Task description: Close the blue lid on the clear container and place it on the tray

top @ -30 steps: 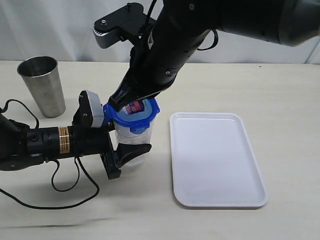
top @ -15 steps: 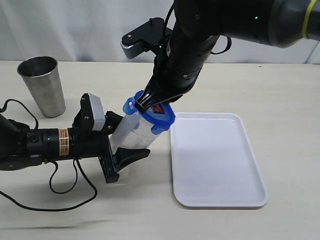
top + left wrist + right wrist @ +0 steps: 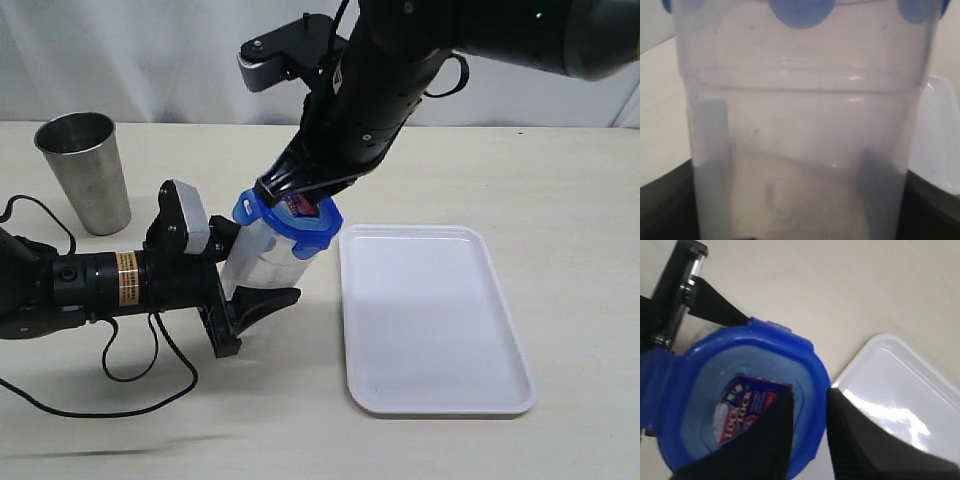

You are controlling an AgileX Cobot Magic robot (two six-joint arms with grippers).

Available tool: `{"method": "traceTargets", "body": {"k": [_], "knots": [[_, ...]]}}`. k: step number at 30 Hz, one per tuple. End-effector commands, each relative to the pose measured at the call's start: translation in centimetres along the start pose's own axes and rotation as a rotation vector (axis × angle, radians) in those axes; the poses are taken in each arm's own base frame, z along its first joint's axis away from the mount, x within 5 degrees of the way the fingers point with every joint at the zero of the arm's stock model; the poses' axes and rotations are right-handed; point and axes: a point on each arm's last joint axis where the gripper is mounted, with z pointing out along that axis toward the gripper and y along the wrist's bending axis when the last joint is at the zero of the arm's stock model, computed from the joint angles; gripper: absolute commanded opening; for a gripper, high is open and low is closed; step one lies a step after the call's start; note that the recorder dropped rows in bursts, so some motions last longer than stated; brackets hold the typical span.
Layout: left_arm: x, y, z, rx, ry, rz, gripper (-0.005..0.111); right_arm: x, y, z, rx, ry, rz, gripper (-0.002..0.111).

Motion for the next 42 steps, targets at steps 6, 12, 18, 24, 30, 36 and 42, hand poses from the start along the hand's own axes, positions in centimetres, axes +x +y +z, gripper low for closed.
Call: {"method": "traceTargets", "body": {"k": [6,12,18,24,30,36,42], "knots": [[-0.9,0.2,0.1,-0.023,-0.05,0.0,0.0,-2.1,2.5,-4.1,-0.225,-0.147,0.134,0.044],[-0.7,0.3,0.1,-0.037,-0.026,-0.005,0.0,-1.9,5.8,-2.5,-0.145,-0.092,0.043,0.044],[-0.6,0.3,0.1,-0.039,-0.017,-0.003,0.0,-1.5,5.9,-1.3,0.138,-0.047,0.032,0.044],[-0.7,0.3,0.1,-0.037,-0.024,-0.003,0.0,-1.7,6.4,-0.7,0.106,-0.052,0.041,0.043],[-0.7,0.3,0.1,-0.037,-0.024,-0.003,0.0,-1.3,7.4,1.4,0.041,0.018,0.02,0.043],[-0.8,0.3,0.1,-0.034,-0.04,-0.003,0.0,-1.0,7.6,3.2,0.043,0.079,-0.03,0.023],[-0.9,0.3,0.1,-0.032,-0.054,-0.001,0.0,-0.6,9.0,4.8,0.036,0.119,-0.127,0.014]]}}
